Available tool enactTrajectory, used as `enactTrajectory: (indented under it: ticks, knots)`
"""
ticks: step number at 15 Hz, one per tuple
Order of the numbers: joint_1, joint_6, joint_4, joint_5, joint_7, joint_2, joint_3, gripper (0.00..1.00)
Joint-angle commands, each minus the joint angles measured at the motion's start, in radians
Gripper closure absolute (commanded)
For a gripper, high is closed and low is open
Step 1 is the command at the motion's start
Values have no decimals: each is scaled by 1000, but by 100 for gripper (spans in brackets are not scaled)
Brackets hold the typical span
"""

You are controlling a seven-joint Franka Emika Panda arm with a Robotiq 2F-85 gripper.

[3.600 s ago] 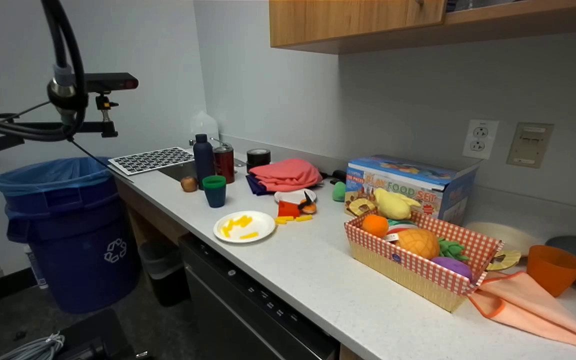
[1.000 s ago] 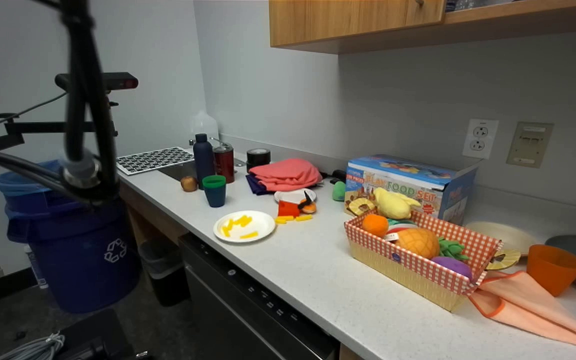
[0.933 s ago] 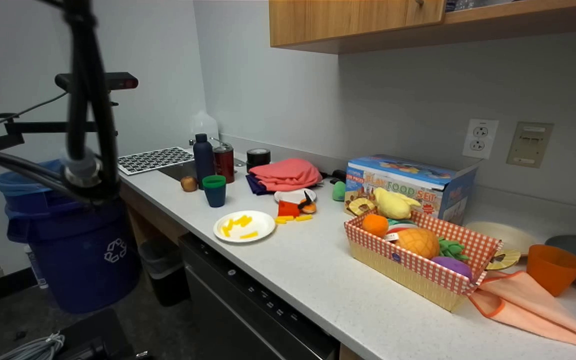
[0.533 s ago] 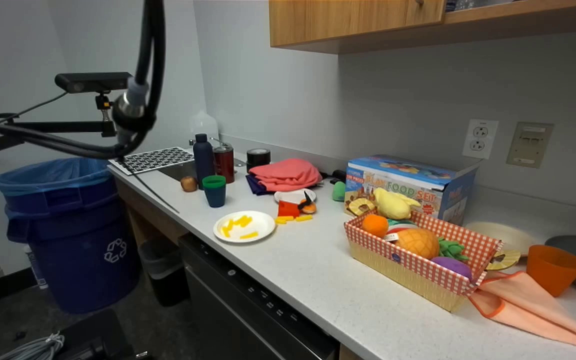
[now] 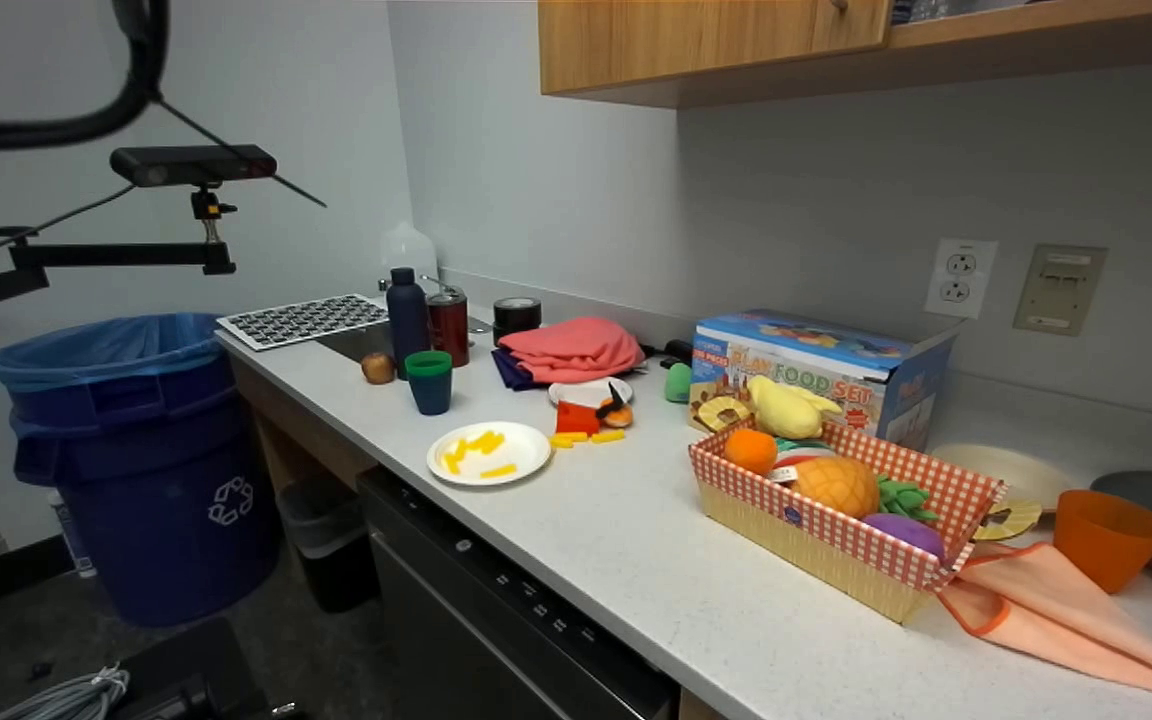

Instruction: Open the right door of the top cabinet.

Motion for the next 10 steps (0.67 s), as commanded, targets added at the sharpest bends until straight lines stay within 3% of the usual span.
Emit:
enactTrajectory:
  ticks: [1,5,7,8,10]
  knots:
    - [104,-193,99,121,-133,-18,-111,0]
    - [147,-350,169,195,-224,-25,-191,0]
    - [154,-368,194,214,-255,-19,-221,0]
    - [127,-325,150,174,-210,-28,-185,0]
    - [133,-342,164,185,-230,-28,-204,0]
